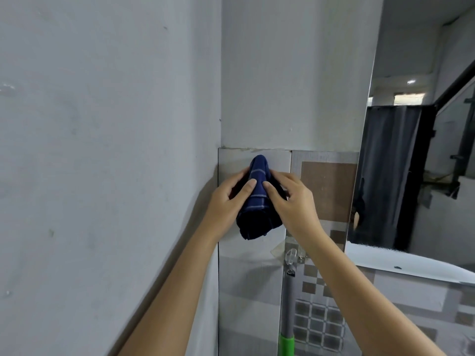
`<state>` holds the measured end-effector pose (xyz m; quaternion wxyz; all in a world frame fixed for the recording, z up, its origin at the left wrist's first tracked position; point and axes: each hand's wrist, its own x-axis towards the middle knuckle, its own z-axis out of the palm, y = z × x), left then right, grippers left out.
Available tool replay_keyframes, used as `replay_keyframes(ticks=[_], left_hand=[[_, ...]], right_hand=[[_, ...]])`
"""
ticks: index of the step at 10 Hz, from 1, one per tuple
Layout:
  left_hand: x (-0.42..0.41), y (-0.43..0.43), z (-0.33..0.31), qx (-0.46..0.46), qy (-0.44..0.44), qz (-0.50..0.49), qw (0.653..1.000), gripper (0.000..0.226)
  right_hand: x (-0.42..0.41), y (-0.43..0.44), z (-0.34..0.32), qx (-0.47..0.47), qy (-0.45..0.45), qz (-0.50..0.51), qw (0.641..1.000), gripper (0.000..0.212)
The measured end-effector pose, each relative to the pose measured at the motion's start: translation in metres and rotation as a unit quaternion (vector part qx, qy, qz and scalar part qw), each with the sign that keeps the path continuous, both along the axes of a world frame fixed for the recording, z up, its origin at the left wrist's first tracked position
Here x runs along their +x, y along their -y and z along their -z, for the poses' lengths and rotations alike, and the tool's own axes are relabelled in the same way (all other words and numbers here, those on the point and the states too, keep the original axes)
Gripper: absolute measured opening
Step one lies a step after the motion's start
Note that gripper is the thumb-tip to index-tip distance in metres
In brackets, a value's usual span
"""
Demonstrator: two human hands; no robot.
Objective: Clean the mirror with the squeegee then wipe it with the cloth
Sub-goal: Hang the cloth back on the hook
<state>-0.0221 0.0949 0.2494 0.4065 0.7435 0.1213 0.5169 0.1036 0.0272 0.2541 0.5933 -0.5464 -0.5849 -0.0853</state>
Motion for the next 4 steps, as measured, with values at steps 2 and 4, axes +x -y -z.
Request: replay_keyframes(ticks=[2,4], left_hand=[[-0.001,0.002,0.006,0.001,0.009,-0.014,1.0,0.035],[-0.007,0.02,0.013,0.029,-0.064,-0.151,0.986,0.037]], right_hand=[[-0.002,0.003,0.003,0.012,-0.021,-0.007,1.0,0.033],[-0.008,0.024,0.009,-0.036,0.038,-0.012,0.999,0.027]])
